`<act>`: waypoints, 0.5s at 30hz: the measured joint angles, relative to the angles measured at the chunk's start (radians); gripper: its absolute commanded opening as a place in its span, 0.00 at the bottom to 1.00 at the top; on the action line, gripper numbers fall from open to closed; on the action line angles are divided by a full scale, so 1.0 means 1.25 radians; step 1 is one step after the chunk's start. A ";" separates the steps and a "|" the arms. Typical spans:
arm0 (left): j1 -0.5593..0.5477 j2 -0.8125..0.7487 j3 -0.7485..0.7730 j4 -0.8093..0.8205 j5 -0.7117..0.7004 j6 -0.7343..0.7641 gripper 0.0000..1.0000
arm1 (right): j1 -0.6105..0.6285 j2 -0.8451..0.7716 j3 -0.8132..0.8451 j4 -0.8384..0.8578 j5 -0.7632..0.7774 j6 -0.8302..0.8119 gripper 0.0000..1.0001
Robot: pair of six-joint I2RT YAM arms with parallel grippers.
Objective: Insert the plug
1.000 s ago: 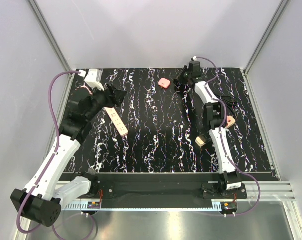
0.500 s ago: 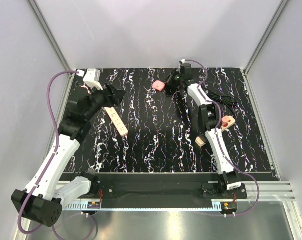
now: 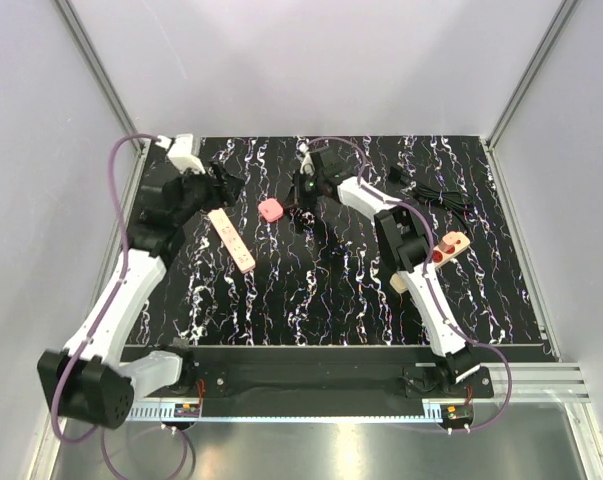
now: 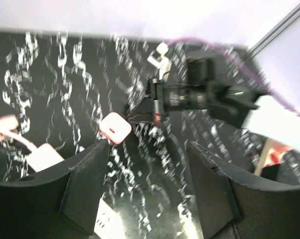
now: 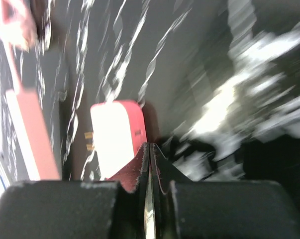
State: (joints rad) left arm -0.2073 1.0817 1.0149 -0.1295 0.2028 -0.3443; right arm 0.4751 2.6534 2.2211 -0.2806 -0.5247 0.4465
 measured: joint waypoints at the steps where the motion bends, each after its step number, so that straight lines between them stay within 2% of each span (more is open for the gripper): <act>1: 0.000 0.023 0.002 -0.006 -0.001 0.008 0.70 | 0.012 -0.020 -0.031 -0.002 0.000 -0.008 0.09; 5: 0.000 0.151 0.045 -0.060 -0.006 0.042 0.71 | 0.043 -0.094 -0.142 -0.007 0.006 -0.034 0.13; 8: 0.000 0.276 0.130 -0.122 -0.009 0.089 0.71 | 0.044 -0.164 -0.237 -0.013 0.025 -0.045 0.19; 12: 0.000 0.386 0.214 -0.168 -0.002 0.182 0.71 | 0.037 -0.287 -0.375 -0.017 0.058 -0.046 0.32; 13: 0.000 0.409 0.234 -0.176 0.008 0.214 0.71 | 0.035 -0.327 -0.413 -0.006 0.063 -0.041 0.39; 15: 0.001 0.456 0.269 -0.183 0.034 0.271 0.71 | 0.032 -0.405 -0.472 0.006 0.067 -0.029 0.42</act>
State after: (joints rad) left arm -0.2066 1.6512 1.3506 -0.3584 0.2451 -0.0051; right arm 0.5156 2.1468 1.6314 -0.2729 -0.4412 0.4107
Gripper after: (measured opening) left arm 0.708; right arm 0.383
